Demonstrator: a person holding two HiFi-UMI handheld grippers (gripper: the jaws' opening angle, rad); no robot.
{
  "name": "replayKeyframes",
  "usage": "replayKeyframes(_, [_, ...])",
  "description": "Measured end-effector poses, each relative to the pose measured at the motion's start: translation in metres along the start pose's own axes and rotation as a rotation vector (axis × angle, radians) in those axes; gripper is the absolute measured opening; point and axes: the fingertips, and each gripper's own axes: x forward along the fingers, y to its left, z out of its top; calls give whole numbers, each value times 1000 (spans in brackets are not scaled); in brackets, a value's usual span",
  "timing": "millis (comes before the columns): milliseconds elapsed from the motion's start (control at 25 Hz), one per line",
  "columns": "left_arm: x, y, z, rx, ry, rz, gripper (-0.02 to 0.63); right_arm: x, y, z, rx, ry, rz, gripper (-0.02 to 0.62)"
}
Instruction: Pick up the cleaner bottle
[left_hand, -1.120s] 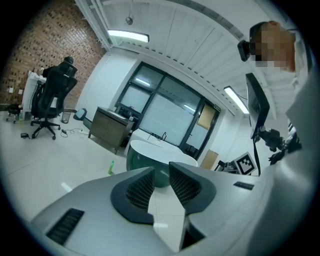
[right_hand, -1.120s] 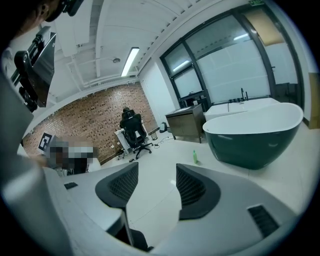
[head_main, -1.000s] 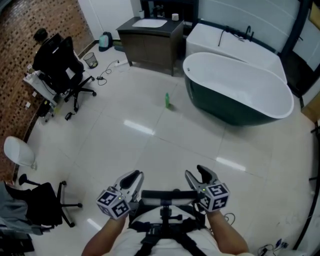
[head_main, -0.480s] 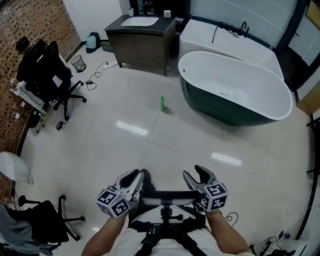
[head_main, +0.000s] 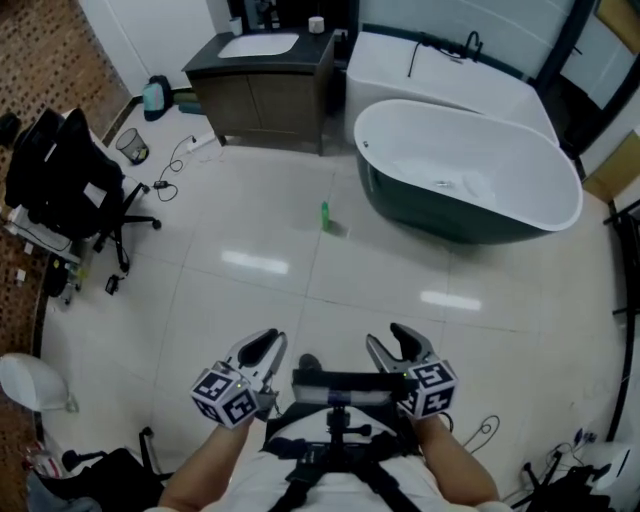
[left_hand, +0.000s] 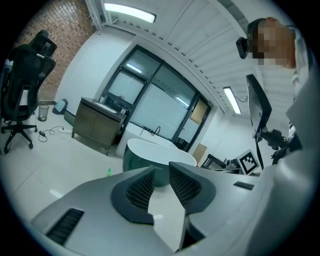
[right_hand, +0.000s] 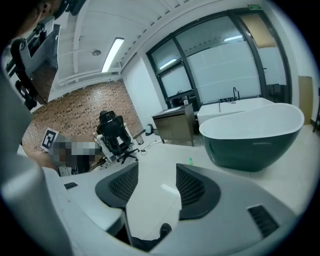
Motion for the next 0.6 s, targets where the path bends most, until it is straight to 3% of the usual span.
replayKeyframes(280, [11,24,11,-6,32,-38,95,13,1,12,22,-3,-50,245])
replayKeyframes(600, [40,18,22,5,47,-28,95,34,-25,28,56,-10,-17,245])
